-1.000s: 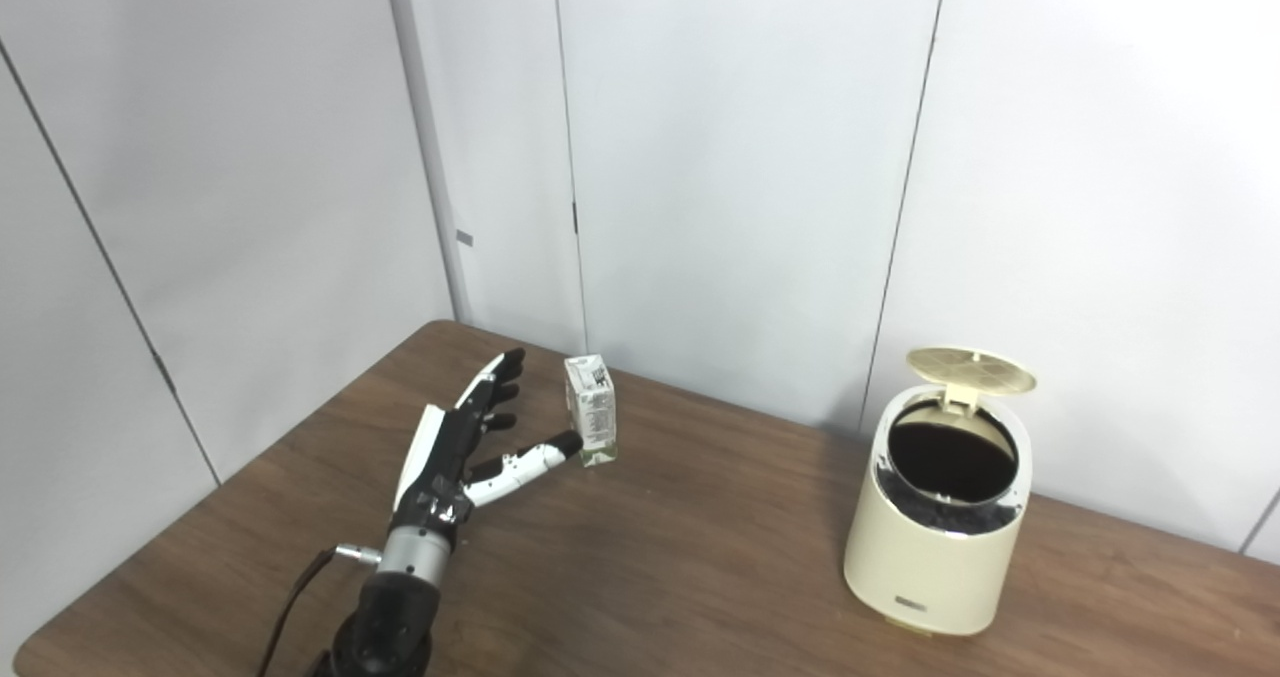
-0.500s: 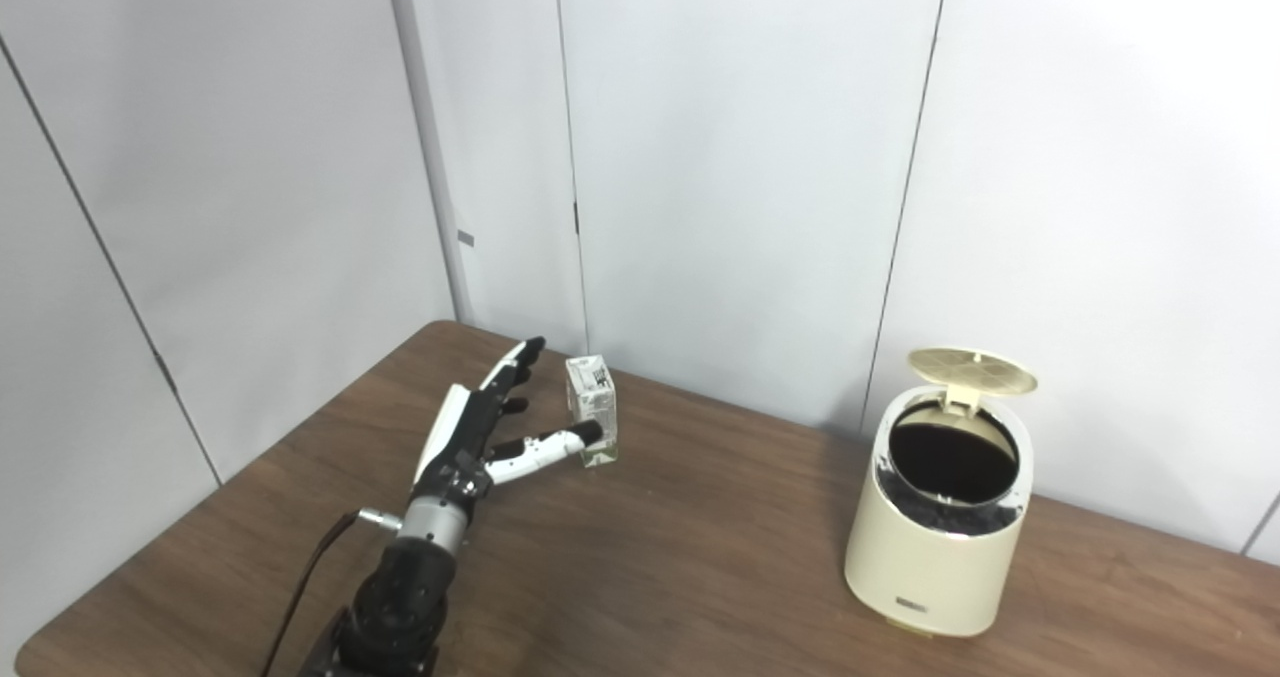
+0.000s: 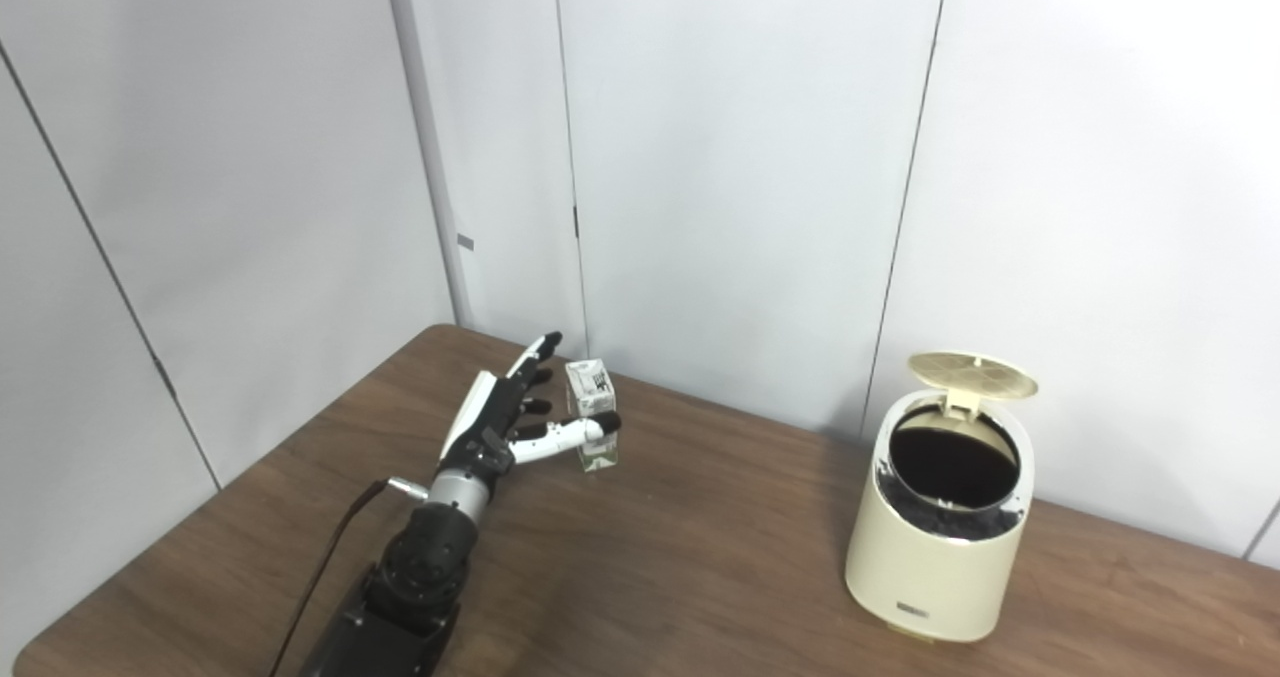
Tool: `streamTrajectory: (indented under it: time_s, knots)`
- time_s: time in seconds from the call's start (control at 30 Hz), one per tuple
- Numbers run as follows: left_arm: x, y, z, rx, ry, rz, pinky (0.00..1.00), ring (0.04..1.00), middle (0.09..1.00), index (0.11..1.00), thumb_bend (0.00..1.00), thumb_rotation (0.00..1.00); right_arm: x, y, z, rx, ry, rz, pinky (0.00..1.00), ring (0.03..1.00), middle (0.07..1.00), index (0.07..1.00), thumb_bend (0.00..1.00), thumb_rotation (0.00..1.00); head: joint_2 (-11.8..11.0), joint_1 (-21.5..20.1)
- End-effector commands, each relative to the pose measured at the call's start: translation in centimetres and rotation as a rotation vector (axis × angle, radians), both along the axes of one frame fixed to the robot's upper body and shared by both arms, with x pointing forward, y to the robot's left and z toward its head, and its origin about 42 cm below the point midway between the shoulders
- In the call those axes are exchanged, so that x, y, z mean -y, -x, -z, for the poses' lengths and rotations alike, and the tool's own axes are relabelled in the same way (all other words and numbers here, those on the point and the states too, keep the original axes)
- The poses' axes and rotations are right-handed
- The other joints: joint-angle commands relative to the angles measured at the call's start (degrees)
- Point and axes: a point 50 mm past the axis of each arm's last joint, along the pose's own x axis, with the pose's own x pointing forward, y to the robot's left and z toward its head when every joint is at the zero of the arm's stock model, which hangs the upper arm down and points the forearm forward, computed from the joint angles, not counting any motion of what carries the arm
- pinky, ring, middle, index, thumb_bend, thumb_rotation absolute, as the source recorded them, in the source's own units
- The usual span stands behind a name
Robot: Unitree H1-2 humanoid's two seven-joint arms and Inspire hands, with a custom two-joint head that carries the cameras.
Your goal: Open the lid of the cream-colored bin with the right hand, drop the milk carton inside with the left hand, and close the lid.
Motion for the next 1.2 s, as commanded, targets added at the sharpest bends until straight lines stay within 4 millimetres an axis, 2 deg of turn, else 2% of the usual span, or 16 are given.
streamTrajectory:
  time_s: [0.0, 0.13, 0.37, 0.5, 0.67, 0.87, 1.03, 1.17]
  knots:
    - [-0.1, -1.3, -2.9, 0.096, -0.038, -0.002, 0.86, 0.956, 0.985, 1.0, 0.98, 0.42, 0.0, 0.3, 0.3, 0.002, -0.001, 0.001, 0.58, 0.673, 0.692, 0.678, 0.26, 0.32, 0.03, -0.07]
    - [-0.3, -1.9, -3.4, 0.086, -0.068, -0.015, 0.89, 0.975, 0.986, 1.0, 0.99, 0.43, 0.0, 0.4, 0.2, 0.002, 0.002, -0.004, 0.58, 0.675, 0.69, 0.679, 0.25, 0.31, 0.02, -0.25]
    - [-1.1, -3.0, -4.0, 0.059, -0.068, -0.03, 0.85, 0.959, 0.983, 1.0, 1.0, 0.41, -0.1, 0.6, 0.3, -0.01, -0.003, -0.003, 0.58, 0.675, 0.688, 0.683, 0.26, 0.33, -0.08, -0.71]
    - [-1.4, -3.2, -4.0, 0.033, -0.11, -0.049, 0.79, 0.926, 0.968, 1.0, 1.0, 0.41, -0.1, 0.7, 0.5, -0.013, -0.01, -0.004, 0.59, 0.67, 0.684, 0.682, 0.26, 0.32, -0.1, -0.85]
    - [-1.4, -3.4, -3.8, 0.008, -0.128, -0.057, 0.8, 0.929, 0.97, 0.998, 1.0, 0.41, -0.1, 0.7, 0.4, -0.01, -0.011, -0.008, 0.59, 0.667, 0.68, 0.68, 0.26, 0.29, 0.09, -0.96]
    - [-2.0, -4.9, -3.2, -0.034, -0.128, -0.05, 0.78, 0.901, 0.946, 0.98, 1.0, 0.35, 0.0, 0.9, 0.5, 0.001, -0.019, -0.013, 0.59, 0.665, 0.677, 0.678, 0.27, 0.3, 0.07, -1.41]
    - [-2.2, -5.7, -3.1, -0.094, -0.15, -0.027, 0.69, 0.856, 0.939, 0.966, 1.0, 0.38, 0.1, 1.1, 0.5, -0.003, -0.016, -0.01, 0.59, 0.661, 0.676, 0.677, 0.26, 0.28, 0.23, -1.73]
    - [-2.3, -6.1, -2.8, -0.153, -0.163, -0.034, 0.65, 0.838, 0.928, 0.953, 1.0, 0.34, 0.0, 1.1, 0.3, -0.006, -0.018, -0.011, 0.59, 0.662, 0.677, 0.677, 0.26, 0.28, 0.38, -2.28]
